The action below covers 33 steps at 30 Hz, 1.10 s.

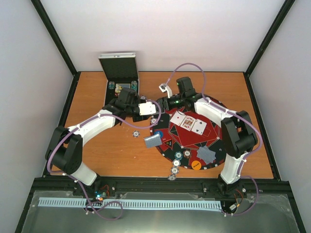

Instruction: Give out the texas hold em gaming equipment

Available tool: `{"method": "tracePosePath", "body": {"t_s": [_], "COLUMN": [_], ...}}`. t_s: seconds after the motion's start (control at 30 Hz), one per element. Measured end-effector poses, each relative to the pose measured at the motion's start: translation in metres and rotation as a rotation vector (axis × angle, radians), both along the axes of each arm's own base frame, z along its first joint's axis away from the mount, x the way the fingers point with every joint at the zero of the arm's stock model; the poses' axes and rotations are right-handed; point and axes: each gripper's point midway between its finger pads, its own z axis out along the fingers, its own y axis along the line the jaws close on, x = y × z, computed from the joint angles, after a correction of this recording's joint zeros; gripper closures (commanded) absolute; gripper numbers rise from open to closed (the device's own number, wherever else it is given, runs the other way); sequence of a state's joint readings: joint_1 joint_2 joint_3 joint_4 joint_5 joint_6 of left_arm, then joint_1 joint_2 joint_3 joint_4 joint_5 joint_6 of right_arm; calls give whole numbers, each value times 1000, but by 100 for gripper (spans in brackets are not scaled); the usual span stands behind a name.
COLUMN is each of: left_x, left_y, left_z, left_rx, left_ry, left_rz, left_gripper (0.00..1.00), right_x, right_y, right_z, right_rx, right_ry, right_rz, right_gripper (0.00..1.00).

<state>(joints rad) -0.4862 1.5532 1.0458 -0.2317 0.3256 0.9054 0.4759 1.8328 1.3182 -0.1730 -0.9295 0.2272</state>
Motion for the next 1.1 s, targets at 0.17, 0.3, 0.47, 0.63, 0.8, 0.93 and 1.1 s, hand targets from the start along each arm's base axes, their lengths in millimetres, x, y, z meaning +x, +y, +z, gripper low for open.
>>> {"method": "tracePosePath", "body": {"t_s": [0.17, 0.3, 0.47, 0.63, 0.8, 0.93, 1.1], "left_x": [-1, -1, -1, -1, -2, -2, -3], "left_y": [1, 1, 1, 1, 2, 2, 2], "left_z": [-2, -2, -2, -3, -5, -5, -7], "left_rx": [5, 6, 6, 7, 9, 10, 12], "left_ry": [2, 1, 1, 2, 6, 7, 9], "left_rz": [0, 1, 1, 1, 1, 1, 2], "left_gripper": [47, 47, 47, 47, 47, 47, 47], "right_x": [2, 3, 7, 7, 5, 5, 4], "right_y": [-3, -4, -9, -16, -21, -29, -40], "right_z": [-1, -2, 2, 15, 25, 23, 23], "right_rx": [-8, -18, -34, -41, -50, -75, -95], "right_ry": [7, 5, -3, -23, -50, -46, -42], "right_rz": [-13, -22, -43, -60, -60, -75, -86], "right_gripper": [16, 16, 21, 25, 35, 48, 61]}}
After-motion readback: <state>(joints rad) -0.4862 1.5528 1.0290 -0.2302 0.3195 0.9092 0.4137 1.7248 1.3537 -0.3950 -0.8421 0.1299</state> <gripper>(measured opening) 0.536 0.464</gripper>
